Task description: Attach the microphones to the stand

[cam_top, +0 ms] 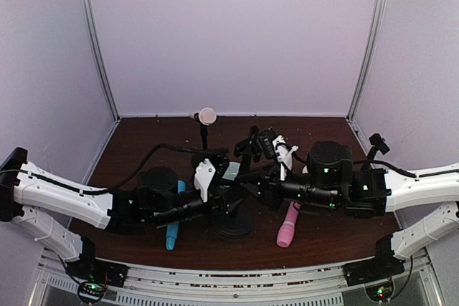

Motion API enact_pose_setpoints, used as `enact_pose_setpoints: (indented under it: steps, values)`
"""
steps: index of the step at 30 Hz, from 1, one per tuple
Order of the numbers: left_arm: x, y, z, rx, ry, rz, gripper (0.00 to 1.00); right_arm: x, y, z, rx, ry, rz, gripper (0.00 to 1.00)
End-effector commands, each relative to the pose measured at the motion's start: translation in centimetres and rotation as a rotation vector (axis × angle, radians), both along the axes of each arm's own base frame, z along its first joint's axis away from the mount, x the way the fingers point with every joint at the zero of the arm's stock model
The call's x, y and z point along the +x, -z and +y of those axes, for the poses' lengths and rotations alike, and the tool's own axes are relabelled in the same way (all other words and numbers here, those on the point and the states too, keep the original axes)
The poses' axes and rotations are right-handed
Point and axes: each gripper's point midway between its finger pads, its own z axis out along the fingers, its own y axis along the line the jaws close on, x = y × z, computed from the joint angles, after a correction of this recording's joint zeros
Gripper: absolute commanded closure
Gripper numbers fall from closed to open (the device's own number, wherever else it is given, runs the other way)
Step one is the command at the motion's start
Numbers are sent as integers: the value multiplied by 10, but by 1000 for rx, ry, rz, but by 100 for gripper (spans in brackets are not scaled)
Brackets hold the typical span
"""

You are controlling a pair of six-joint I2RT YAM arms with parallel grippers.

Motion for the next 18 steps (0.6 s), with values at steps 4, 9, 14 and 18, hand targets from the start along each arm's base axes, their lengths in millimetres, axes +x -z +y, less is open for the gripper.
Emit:
enact_pose_setpoints:
  steps: [4, 9, 14, 18]
  values:
    - [10, -1, -9, 1, -51, -8, 60, 5, -33, -5, 97, 34, -49, 100]
    - [12, 6, -5, -2, -72, -1, 61, 6, -36, -7, 92, 40, -57, 100]
    - [10, 8, -6, -12, -56, -10, 85, 7, -32, -7, 76, 48, -53, 100]
    - [7, 11, -7, -17, -39, -12, 100, 7, -35, -8, 68, 42, -73, 100]
